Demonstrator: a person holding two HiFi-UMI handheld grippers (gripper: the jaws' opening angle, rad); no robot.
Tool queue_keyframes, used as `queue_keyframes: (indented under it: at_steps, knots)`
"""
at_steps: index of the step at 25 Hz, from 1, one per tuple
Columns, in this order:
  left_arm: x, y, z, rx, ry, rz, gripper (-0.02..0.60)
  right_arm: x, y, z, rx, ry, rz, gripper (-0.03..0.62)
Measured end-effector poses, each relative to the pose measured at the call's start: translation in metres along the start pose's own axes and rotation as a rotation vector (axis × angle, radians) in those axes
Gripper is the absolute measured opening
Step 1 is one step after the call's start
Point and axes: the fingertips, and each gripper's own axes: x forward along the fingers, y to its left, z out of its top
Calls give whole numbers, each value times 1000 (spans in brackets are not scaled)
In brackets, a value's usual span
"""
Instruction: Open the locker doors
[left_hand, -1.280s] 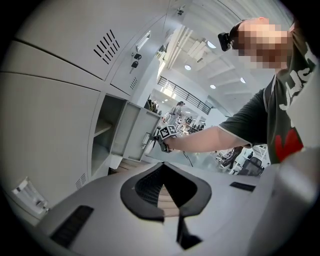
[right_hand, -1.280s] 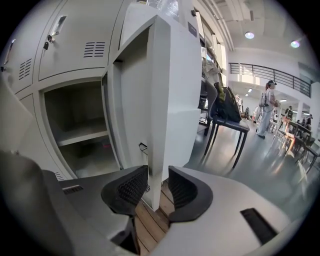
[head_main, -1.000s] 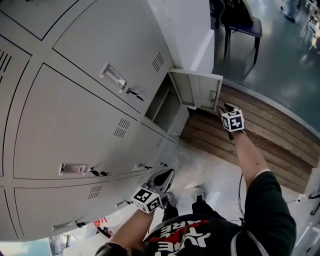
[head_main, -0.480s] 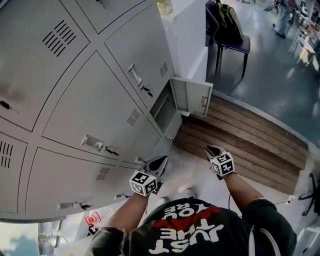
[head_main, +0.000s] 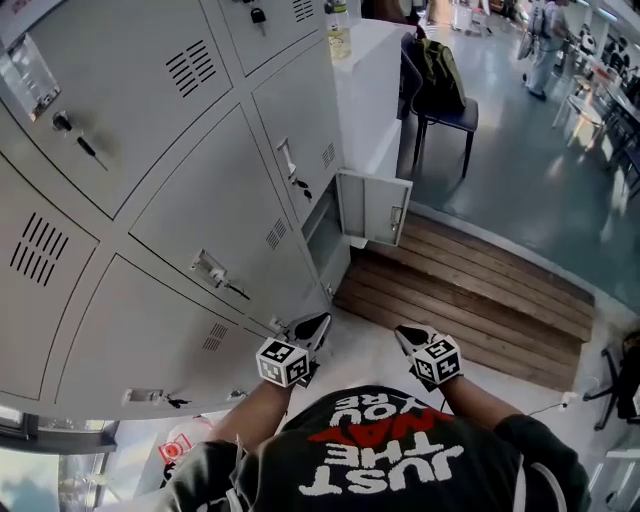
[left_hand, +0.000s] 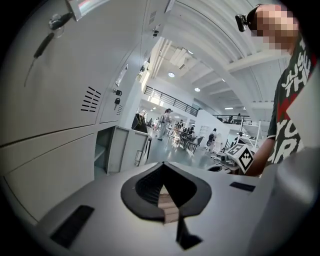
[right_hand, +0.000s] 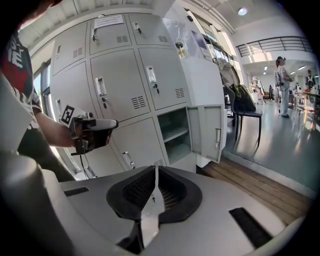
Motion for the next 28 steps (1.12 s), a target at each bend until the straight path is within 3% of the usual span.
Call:
queue_keyframes:
  at_steps: [6,13,22,28]
  knots:
    - [0,-11,6,-27,-22,-46,6,-15,-2,0,-10,-2,-23,49]
    - [-6,-20,-4,-41,-13,5,6,-11,-1,10,-44,5,47,49]
    - [-73,-19,-64,-147,-10,229,6,48,52,-21,-185,108,307,51]
    - [-147,-9,-113,-217,25,351,6,97,123,-49,-253,162,442,51]
